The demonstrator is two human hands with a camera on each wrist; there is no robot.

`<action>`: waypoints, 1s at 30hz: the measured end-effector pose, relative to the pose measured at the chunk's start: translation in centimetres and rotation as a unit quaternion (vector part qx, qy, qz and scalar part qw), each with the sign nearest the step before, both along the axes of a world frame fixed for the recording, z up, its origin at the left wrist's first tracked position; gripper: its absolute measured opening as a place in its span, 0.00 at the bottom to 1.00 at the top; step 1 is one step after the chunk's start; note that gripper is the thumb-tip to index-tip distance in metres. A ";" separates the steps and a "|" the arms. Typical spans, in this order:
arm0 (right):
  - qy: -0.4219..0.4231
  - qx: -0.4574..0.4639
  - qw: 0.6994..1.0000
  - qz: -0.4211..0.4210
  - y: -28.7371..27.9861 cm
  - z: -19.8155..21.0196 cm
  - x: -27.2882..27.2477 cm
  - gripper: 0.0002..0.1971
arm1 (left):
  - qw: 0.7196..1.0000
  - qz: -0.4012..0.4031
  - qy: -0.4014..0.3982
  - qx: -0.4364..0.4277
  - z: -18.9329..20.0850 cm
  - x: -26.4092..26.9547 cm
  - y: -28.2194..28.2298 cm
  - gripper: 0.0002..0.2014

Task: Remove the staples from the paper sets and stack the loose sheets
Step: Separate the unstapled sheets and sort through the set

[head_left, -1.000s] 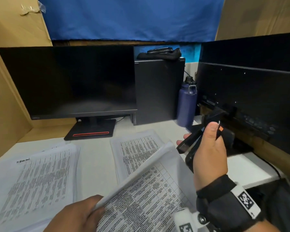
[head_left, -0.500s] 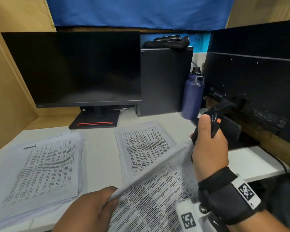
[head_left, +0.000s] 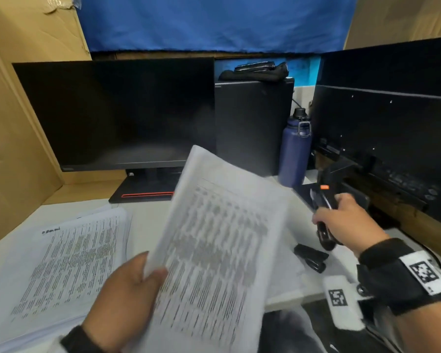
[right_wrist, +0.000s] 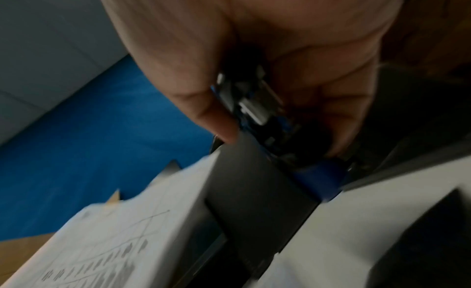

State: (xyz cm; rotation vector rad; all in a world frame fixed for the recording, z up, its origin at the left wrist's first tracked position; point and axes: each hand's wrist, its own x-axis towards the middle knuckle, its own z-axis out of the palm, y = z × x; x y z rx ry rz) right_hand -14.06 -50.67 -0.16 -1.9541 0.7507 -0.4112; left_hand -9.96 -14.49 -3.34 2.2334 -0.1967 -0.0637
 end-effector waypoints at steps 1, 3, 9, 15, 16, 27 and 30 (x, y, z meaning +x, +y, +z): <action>0.046 -0.032 0.998 0.017 -0.8 -0.3 -0.1 0.08 | 0.999 0.014 0.022 -0.031 -0.1 0.9 -0.6 0.06; 0.118 -0.092 0.988 0.035 -1.7 -0.9 -0.2 0.02 | 0.989 0.025 0.093 -0.112 -0.6 2.4 -2.1 0.08; 0.213 -0.151 0.965 0.029 -3.2 -3.8 0.7 0.14 | 0.943 0.014 0.234 -0.235 -1.9 5.5 -7.4 0.15; 0.245 -0.156 0.956 0.030 -2.8 -4.5 0.6 0.11 | 0.945 0.003 0.255 -0.205 -3.1 6.6 -8.9 0.09; 0.247 -0.160 0.955 0.033 -2.6 -4.5 0.6 0.10 | 0.945 -0.006 0.256 -0.205 -3.1 6.5 -8.7 0.09; 0.239 -0.216 0.947 -0.006 -2.6 -5.2 1.4 0.36 | 0.986 -0.103 0.092 0.092 1.0 4.4 0.1 0.07; 0.183 -0.256 0.949 -0.021 -4.0 -6.9 2.9 0.37 | 0.972 -0.062 0.057 0.218 1.9 6.8 5.5 0.06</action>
